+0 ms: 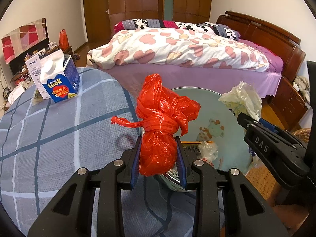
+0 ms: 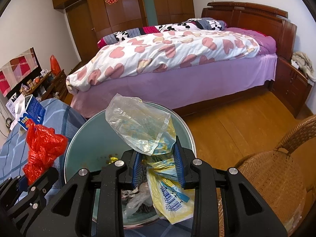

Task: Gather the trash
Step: 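Carry the red bag and clear bag from the table over the teal bin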

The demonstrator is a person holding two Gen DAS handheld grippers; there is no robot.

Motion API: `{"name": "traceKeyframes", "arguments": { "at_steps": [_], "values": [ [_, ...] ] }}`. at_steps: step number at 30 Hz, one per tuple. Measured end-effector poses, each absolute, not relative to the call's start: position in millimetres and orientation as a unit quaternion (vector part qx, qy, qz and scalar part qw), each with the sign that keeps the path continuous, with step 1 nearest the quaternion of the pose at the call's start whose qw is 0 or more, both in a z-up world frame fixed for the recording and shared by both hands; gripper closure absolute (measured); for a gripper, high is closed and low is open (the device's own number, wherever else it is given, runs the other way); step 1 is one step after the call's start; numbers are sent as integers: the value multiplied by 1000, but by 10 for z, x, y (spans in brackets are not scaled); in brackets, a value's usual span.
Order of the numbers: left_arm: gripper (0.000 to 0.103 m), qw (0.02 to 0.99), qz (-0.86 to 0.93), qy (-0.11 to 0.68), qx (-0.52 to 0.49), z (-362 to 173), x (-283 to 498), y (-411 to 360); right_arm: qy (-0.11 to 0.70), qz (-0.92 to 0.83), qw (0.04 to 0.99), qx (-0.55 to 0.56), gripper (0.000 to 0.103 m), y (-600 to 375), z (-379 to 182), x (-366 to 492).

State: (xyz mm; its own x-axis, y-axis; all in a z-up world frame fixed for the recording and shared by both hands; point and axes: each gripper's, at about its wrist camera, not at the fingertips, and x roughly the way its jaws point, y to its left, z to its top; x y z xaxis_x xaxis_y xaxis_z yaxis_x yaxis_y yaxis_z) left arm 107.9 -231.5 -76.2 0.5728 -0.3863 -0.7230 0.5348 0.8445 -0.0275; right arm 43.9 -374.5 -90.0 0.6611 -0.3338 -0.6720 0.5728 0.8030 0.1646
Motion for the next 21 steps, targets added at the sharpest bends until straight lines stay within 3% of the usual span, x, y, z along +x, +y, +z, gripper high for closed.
{"name": "traceKeyframes", "arguments": {
  "at_steps": [21],
  "values": [
    [72, 866, -269, 411, 93, -922, 1508, -2592, 358, -242, 880, 198, 71, -3966, -1022, 746]
  ]
}}
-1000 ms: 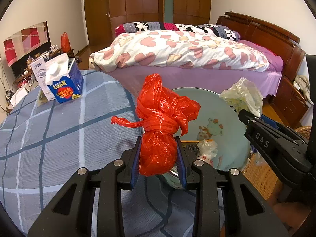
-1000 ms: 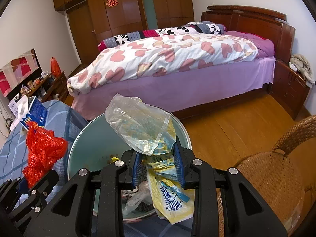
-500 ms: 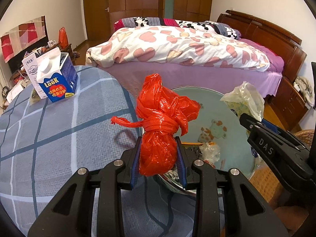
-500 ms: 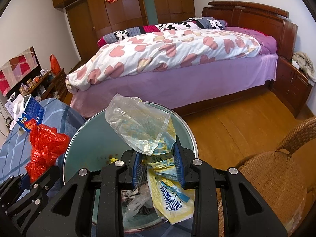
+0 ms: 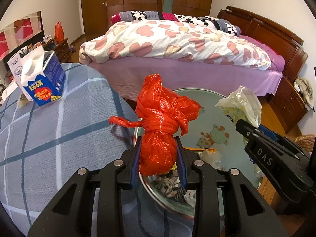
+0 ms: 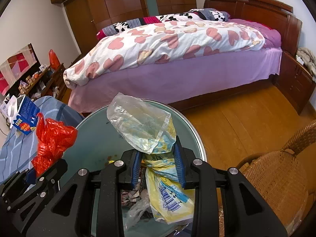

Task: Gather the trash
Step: 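Carry the red bag and clear bag from the table over the teal bin, then open the right tool over the bin while the left tool opens, dropping the red bag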

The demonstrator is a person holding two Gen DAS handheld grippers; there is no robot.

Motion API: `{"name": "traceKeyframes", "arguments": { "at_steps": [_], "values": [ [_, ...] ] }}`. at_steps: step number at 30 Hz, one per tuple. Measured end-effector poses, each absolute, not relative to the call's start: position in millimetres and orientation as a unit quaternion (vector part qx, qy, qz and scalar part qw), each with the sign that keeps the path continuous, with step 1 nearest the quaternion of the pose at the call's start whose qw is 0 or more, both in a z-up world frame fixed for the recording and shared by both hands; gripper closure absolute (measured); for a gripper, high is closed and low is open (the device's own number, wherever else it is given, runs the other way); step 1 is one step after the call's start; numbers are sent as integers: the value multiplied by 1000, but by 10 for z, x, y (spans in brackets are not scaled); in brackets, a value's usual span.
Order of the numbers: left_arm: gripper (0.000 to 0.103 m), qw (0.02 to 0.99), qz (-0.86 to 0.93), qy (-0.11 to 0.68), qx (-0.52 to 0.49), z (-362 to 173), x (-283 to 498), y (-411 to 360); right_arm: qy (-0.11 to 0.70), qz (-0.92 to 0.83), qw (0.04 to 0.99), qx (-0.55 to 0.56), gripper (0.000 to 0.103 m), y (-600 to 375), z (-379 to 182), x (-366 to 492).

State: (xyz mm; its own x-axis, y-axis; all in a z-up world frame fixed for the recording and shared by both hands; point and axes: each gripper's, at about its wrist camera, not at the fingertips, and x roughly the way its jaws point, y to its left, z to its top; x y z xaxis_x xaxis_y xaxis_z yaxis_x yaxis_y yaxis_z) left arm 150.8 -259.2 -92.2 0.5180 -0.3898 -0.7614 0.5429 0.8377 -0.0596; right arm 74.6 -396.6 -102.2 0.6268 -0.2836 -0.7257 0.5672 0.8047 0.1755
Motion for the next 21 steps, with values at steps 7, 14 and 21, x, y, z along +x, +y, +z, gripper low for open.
{"name": "traceKeyframes", "arguments": {
  "at_steps": [7, 14, 21],
  "values": [
    [72, 863, -270, 417, 88, -957, 1584, -2641, 380, -219, 873, 212, 71, -4020, -1106, 932],
    [72, 860, -268, 425, 87, -1015, 1641, -2658, 404, -205, 863, 222, 63, -4090, -1223, 1070],
    [72, 855, -272, 433, 91, -1088, 1638, -2722, 406, -204, 861, 228, 60, -4118, -1277, 1036]
  ]
}}
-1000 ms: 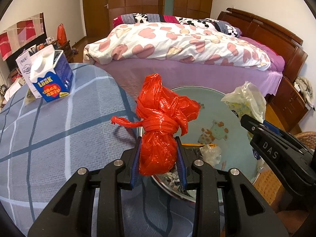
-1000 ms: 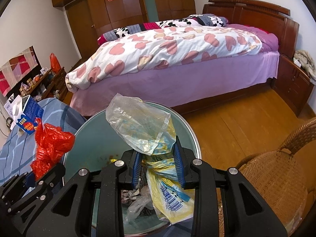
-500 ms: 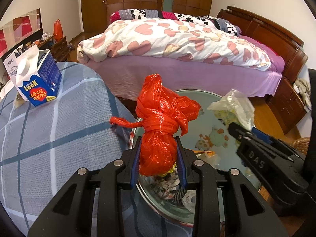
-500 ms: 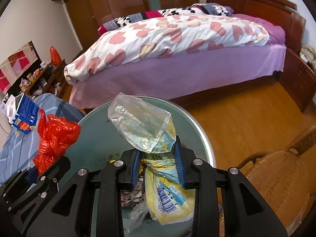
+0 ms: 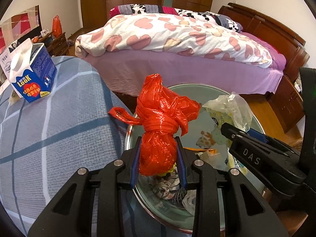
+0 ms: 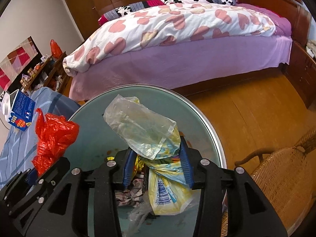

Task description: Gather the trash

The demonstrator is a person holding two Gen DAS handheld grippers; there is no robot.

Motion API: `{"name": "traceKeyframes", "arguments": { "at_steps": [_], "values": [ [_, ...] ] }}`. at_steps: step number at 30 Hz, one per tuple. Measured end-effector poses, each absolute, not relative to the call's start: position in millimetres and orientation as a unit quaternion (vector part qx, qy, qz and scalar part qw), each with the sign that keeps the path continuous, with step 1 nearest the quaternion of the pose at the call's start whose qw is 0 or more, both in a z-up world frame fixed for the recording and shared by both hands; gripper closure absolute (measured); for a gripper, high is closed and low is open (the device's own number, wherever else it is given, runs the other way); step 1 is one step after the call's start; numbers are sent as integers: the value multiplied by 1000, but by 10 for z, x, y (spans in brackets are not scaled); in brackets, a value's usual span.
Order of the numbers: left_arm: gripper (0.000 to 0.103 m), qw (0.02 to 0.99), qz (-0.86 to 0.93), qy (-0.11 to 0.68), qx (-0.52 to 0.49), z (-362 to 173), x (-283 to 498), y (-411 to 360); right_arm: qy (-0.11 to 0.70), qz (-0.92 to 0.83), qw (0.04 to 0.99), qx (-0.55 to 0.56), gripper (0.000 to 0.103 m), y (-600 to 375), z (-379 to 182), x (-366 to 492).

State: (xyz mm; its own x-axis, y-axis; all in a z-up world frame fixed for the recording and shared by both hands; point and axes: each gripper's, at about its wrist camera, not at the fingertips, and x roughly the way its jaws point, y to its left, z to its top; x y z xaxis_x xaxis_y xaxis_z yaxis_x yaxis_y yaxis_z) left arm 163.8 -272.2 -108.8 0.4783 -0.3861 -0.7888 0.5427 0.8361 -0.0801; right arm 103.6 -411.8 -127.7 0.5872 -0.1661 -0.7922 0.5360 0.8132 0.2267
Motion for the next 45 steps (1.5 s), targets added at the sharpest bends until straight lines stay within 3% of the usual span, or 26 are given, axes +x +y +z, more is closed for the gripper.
{"name": "traceKeyframes", "arguments": {
  "at_steps": [7, 11, 28, 30, 32, 41, 45],
  "values": [
    [72, 857, -269, 430, 91, -1067, 1633, -2712, 389, -196, 868, 238, 57, -4140, -1213, 962],
    [72, 857, -268, 430, 92, -1066, 1624, -2712, 381, -196, 872, 238, 48, -4151, -1169, 946],
    [71, 852, -277, 433, 102, -1116, 1541, -2828, 327, -241, 882, 238, 47, -4191, -928, 621],
    [63, 849, -283, 434, 105, -1112, 1518, -2850, 321, -247, 881, 246, 47, -4212, -922, 561],
    [38, 850, -281, 431, 110, -1097, 1488, -2849, 317, -250, 880, 252, 47, -4216, -919, 507],
    [13, 877, -251, 395, 104, -894, 1347, -2613, 288, -262, 884, 257, 21, -4138, -907, 314],
    [11, 884, -236, 390, 103, -882, 1273, -2527, 282, -273, 885, 250, 15, -4078, -888, 271]
  ]
}}
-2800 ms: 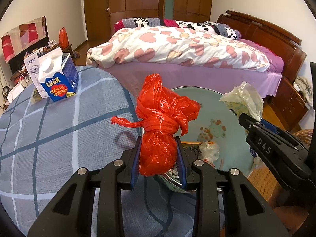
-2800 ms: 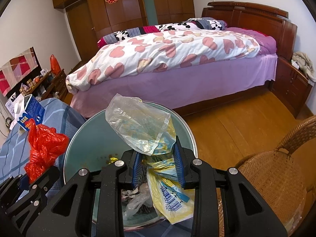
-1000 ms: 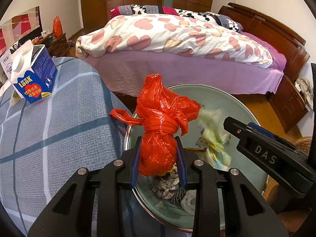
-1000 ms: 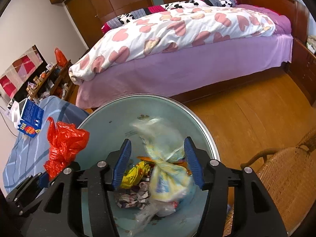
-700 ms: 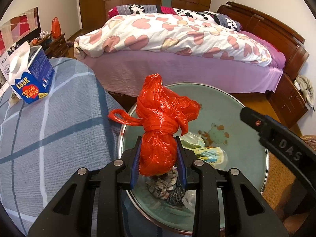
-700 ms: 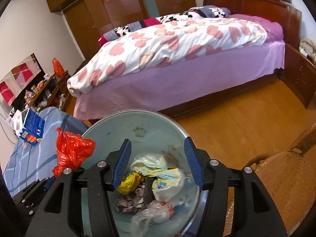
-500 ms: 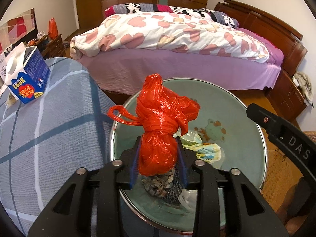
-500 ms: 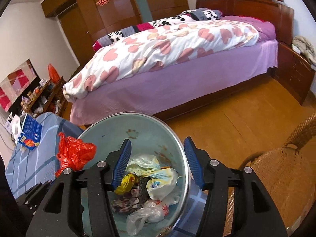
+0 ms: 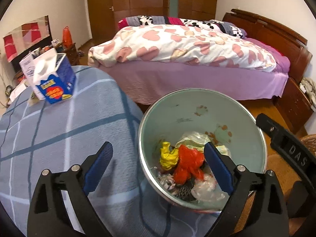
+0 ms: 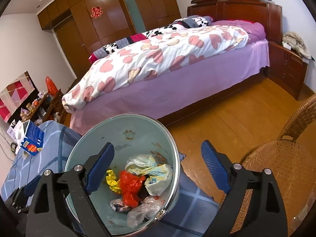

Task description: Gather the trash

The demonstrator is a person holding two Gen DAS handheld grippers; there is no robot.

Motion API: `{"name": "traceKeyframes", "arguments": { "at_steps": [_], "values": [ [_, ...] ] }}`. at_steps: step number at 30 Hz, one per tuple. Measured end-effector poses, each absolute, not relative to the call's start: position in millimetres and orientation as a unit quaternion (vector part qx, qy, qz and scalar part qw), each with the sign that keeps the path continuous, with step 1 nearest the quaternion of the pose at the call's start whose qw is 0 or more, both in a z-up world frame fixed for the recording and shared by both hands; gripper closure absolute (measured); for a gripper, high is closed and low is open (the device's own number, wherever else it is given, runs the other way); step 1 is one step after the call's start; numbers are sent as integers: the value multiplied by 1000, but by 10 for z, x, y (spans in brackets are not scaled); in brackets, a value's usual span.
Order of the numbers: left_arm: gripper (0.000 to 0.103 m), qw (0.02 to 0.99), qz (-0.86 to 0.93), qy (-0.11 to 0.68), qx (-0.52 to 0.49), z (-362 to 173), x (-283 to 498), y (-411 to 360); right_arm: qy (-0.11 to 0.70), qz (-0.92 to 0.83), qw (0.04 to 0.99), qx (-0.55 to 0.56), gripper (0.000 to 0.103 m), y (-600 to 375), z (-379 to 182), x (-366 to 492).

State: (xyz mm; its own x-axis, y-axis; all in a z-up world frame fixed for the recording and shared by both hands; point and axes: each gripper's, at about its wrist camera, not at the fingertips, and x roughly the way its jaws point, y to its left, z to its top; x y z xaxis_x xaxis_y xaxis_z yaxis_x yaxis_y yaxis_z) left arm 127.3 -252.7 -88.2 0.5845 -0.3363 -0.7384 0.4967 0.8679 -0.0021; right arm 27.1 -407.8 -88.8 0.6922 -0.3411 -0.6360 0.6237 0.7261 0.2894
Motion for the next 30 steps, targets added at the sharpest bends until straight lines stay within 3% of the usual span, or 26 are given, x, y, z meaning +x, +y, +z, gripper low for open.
{"name": "traceKeyframes", "arguments": {
  "at_steps": [10, 30],
  "values": [
    [11, 898, -208, 370, 119, -790, 1049, -2309, 279, -267, 894, 226, 15, -3782, -834, 84],
    [6, 948, -203, 235, 74, 139, 42, -1434, 143, -237, 947, 164, 14, -3104, 63, -912]
  ]
}}
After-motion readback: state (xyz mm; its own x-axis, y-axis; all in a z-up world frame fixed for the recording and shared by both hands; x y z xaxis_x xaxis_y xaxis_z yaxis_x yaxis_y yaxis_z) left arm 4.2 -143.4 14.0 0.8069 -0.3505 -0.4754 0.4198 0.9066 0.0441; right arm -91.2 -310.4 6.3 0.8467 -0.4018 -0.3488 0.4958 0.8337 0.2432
